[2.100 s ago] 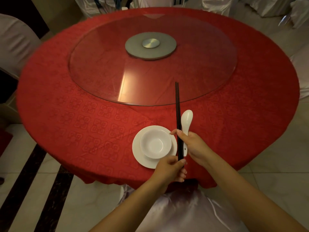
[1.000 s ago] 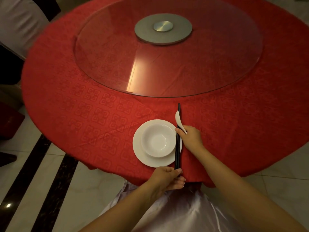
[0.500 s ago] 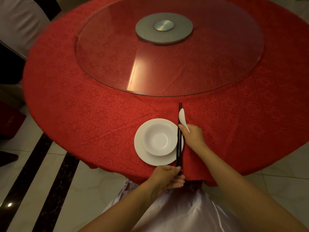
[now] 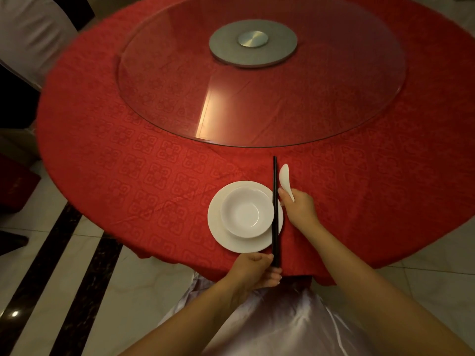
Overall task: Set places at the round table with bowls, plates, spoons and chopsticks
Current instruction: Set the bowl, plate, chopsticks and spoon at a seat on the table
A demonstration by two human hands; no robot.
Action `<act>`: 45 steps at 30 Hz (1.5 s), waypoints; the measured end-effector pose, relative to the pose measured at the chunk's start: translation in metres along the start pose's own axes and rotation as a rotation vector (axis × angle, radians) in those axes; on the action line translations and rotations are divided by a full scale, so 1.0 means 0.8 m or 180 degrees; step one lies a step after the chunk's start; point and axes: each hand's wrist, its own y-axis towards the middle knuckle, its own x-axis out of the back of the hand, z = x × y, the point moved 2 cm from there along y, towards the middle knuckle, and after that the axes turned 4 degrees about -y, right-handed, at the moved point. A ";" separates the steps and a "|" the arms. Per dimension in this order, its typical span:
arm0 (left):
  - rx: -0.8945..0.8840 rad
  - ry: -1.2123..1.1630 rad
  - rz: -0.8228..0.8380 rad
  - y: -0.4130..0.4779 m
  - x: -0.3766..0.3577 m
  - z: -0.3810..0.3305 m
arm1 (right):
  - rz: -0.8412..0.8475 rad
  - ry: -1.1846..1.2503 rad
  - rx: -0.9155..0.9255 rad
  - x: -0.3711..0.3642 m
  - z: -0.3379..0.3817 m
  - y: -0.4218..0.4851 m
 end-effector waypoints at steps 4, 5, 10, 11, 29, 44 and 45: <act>-0.0019 0.0213 -0.0066 -0.012 0.021 -0.008 | -0.0194 -0.0070 -0.0011 0.022 0.001 -0.001; -0.0063 0.0282 -0.0151 -0.017 0.031 -0.014 | -0.0209 -0.0148 0.0023 0.030 0.001 0.000; -0.1048 0.1182 -0.1399 -0.025 0.098 -0.063 | 0.0088 -0.0827 0.0714 0.057 0.019 -0.003; -0.1278 0.1451 -0.1628 -0.023 0.106 -0.075 | 0.0290 -0.0885 0.0869 0.057 0.023 -0.007; -0.1594 0.1901 -0.1763 0.023 0.099 -0.106 | 0.1122 -0.2217 0.1904 0.014 0.041 -0.033; -0.2038 0.3214 -0.2208 -0.027 0.138 -0.136 | 0.0662 -0.2689 0.1788 0.023 0.081 -0.046; -0.2051 0.3358 -0.2211 -0.035 0.145 -0.137 | 0.0659 -0.2719 0.1796 0.021 0.091 -0.048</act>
